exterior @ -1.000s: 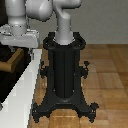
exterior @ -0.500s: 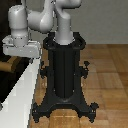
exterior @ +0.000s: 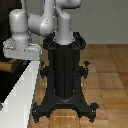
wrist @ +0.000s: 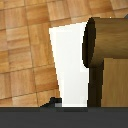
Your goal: Open the door by pressing down and pulling on the handle.
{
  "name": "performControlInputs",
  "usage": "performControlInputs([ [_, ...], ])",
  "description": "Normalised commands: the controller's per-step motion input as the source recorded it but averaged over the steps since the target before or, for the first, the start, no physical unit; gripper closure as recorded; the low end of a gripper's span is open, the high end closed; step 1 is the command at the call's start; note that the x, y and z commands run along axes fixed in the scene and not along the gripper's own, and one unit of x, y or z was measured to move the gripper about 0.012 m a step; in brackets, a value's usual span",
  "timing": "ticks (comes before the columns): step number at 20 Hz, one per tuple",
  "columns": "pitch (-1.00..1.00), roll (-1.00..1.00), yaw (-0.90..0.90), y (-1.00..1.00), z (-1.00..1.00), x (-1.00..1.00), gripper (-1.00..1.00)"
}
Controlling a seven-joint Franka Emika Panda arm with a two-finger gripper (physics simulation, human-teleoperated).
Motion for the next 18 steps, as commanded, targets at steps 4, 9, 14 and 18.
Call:
performControlInputs([
  [4, -0.08, 0.00, 0.00, 0.00, -0.75, 0.00, 1.00],
  [9, -0.12, 0.00, 0.00, 0.00, -0.20, 0.00, 1.00],
  [14, -0.09, 0.00, 0.00, 0.00, -0.60, 0.00, 1.00],
  [18, -0.08, 0.00, 0.00, 0.00, -0.25, 0.00, 1.00],
])
